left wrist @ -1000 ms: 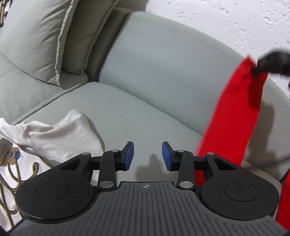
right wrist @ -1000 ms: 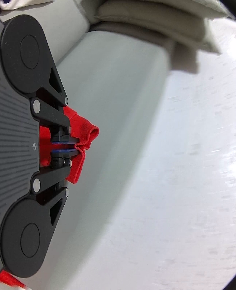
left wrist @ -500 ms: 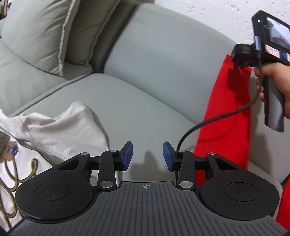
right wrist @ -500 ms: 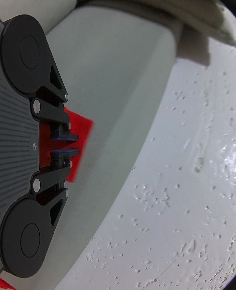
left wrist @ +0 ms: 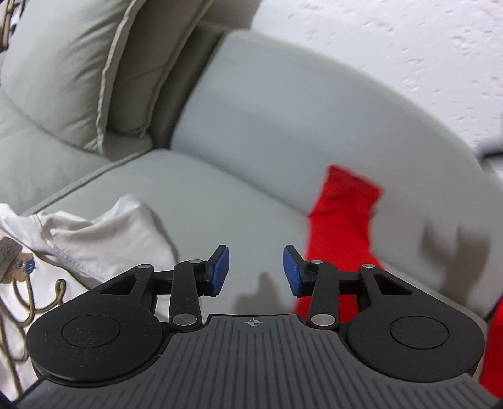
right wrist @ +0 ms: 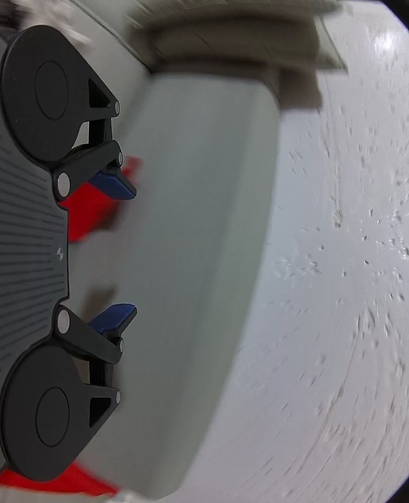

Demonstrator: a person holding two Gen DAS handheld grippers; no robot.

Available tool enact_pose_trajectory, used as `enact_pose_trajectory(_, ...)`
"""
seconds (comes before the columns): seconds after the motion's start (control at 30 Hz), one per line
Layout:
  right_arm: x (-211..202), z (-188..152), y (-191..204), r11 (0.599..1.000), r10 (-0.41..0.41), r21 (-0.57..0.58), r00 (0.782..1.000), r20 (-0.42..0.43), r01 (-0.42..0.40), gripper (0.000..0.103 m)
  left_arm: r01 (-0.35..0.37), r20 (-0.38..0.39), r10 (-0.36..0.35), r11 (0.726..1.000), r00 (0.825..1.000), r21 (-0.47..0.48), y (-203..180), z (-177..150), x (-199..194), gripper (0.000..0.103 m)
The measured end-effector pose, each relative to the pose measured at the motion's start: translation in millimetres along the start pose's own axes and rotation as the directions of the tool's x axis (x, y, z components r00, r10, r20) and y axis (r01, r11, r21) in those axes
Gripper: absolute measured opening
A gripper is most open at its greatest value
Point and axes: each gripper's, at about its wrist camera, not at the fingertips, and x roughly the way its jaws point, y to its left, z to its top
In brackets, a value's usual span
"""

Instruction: Fold clothes

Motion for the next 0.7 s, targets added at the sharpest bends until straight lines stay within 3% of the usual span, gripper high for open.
enact_pose_trajectory(0.2, -138, -156, -40, 0.998, -0.019, 0.051, 0.985, -0.173, 0.029, 0.077, 0.166, -0.117, -0.146, 0.969, 0.982, 0.182, -55, -51, -87, 0.049)
enact_pose_trajectory(0.27, -165, -195, -49, 0.987, -0.006, 0.152, 0.974, -0.227, 0.042, 0.077, 0.228, -0.203, -0.183, 0.948, 0.962, 0.222, -69, -76, -120, 0.053)
enact_pose_trajectory(0.33, -192, -242, -62, 0.950, 0.029, 0.305, 0.956, -0.292, 0.064, 0.077, 0.299, -0.319, -0.205, 0.912, 0.925, 0.281, -80, -112, -158, 0.053)
enact_pose_trajectory(0.4, -211, -275, -67, 0.909, 0.058, 0.409, 0.945, -0.323, 0.085, 0.077, 0.305, -0.371, -0.171, 0.889, 0.913, 0.342, -82, -139, -185, 0.054)
enact_pose_trajectory(0.5, -236, -316, -67, 0.869, 0.097, 0.489, 0.941, -0.324, 0.079, 0.077, 0.293, -0.431, -0.113, 0.879, 0.895, 0.377, -79, -175, -217, 0.054)
enact_pose_trajectory(0.57, -245, -330, -64, 0.871, 0.101, 0.487, 0.943, -0.316, 0.070, 0.077, 0.292, -0.456, -0.087, 0.867, 0.886, 0.404, -77, -193, -235, 0.055)
enact_pose_trajectory(0.7, -259, -358, -60, 0.876, 0.100, 0.478, 0.949, -0.298, 0.058, 0.077, 0.280, -0.463, -0.036, 0.836, 0.886, 0.471, -72, -215, -261, 0.056)
